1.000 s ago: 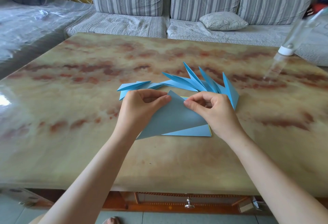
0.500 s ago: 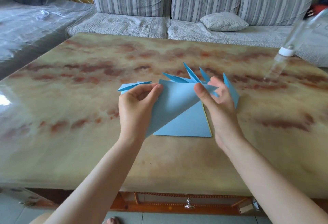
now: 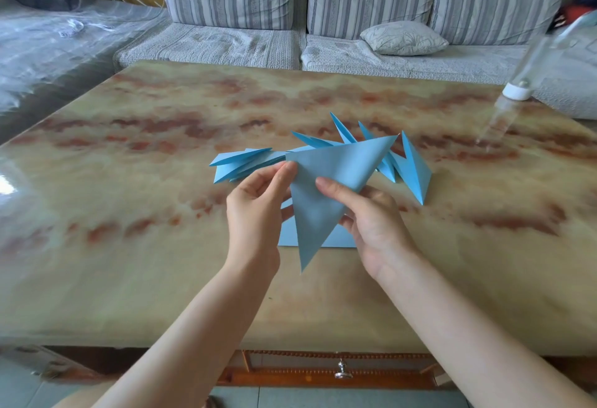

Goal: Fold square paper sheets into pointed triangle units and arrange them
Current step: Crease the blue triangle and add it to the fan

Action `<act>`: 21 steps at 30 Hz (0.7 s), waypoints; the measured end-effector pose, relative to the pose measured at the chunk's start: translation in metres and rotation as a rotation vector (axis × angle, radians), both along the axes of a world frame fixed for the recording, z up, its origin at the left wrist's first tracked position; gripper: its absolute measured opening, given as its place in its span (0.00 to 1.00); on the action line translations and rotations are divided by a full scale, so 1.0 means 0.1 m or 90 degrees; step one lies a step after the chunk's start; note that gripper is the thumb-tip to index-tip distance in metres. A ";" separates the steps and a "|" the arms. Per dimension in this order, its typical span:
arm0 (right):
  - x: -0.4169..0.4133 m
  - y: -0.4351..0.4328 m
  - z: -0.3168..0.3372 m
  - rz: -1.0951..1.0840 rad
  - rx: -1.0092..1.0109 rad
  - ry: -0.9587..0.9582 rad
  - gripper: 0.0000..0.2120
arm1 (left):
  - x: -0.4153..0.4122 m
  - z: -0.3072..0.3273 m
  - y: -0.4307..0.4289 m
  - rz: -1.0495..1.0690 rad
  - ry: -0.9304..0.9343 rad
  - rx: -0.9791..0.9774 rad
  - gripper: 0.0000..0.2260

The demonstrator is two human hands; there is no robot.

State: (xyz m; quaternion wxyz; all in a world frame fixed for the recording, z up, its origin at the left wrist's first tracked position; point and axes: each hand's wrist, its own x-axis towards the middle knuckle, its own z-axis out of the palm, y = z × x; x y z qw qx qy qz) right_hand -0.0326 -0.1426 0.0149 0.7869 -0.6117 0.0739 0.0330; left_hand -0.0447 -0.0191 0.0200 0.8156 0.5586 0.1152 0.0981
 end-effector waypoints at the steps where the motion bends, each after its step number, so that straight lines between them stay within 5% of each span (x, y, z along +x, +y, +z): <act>1: 0.00 -0.01 0.01 0.001 -0.001 -0.001 0.06 | 0.00 0.01 0.01 -0.007 0.004 -0.006 0.04; 8: 0.02 -0.09 0.04 0.023 -0.030 0.000 0.08 | 0.06 0.09 0.13 -0.151 0.038 0.004 0.03; 12: 0.00 -0.12 0.07 0.061 -0.097 -0.013 0.10 | 0.10 0.13 0.23 -0.208 0.021 0.143 0.06; 15: -0.01 -0.13 0.08 0.091 -0.145 -0.025 0.10 | 0.11 0.11 0.26 -0.208 -0.004 0.223 0.03; 21: 0.00 -0.16 0.12 0.135 -0.134 -0.018 0.06 | 0.10 0.07 0.25 -0.150 -0.024 0.169 0.05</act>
